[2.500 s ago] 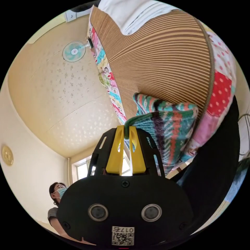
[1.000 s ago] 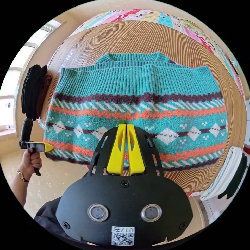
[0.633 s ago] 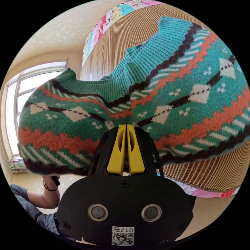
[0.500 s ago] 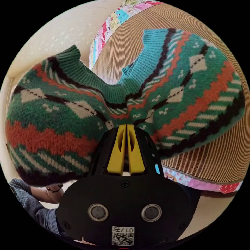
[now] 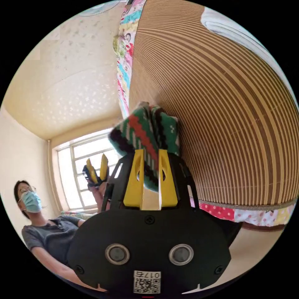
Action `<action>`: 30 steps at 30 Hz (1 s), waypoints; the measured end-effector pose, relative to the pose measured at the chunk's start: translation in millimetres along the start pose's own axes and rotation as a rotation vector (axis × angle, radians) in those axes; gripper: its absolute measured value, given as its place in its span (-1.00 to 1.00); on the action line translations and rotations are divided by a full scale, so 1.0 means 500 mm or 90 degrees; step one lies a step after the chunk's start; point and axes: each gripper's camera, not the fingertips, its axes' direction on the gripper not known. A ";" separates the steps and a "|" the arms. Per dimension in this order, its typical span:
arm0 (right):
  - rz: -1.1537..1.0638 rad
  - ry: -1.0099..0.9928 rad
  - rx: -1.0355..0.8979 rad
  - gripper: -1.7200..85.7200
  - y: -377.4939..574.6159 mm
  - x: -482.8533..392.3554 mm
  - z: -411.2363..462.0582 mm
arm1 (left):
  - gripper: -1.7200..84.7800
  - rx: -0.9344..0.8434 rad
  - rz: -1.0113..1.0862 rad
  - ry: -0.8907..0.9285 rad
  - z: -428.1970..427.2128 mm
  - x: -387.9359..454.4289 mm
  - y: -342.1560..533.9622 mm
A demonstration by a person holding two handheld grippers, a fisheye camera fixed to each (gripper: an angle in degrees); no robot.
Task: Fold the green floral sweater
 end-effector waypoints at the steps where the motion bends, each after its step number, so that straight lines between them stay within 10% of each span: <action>1: -0.021 -0.089 0.005 -0.66 -0.006 0.006 -0.032 | -0.72 0.000 0.012 -0.026 -0.010 0.007 0.005; 10: -0.111 0.078 -0.214 -0.67 -0.112 -0.122 0.082 | -0.70 -0.011 -0.182 -0.167 -0.055 -0.110 0.120; 17: -0.483 0.293 -0.350 -0.79 -0.053 -0.348 0.173 | -0.72 -0.039 -0.146 -0.187 -0.039 -0.083 0.119; 21: -0.295 0.487 -0.316 -0.76 -0.169 -0.174 0.158 | -0.72 -0.102 -0.201 -0.195 0.032 -0.124 0.092; 25: -0.068 0.381 -0.379 -0.68 -0.272 -0.052 0.120 | -0.70 -0.108 -0.210 -0.169 0.052 -0.115 0.077; 30: -0.237 0.456 -0.283 -0.64 -0.275 -0.197 0.079 | -0.65 -0.083 -0.287 -0.171 0.016 -0.130 0.082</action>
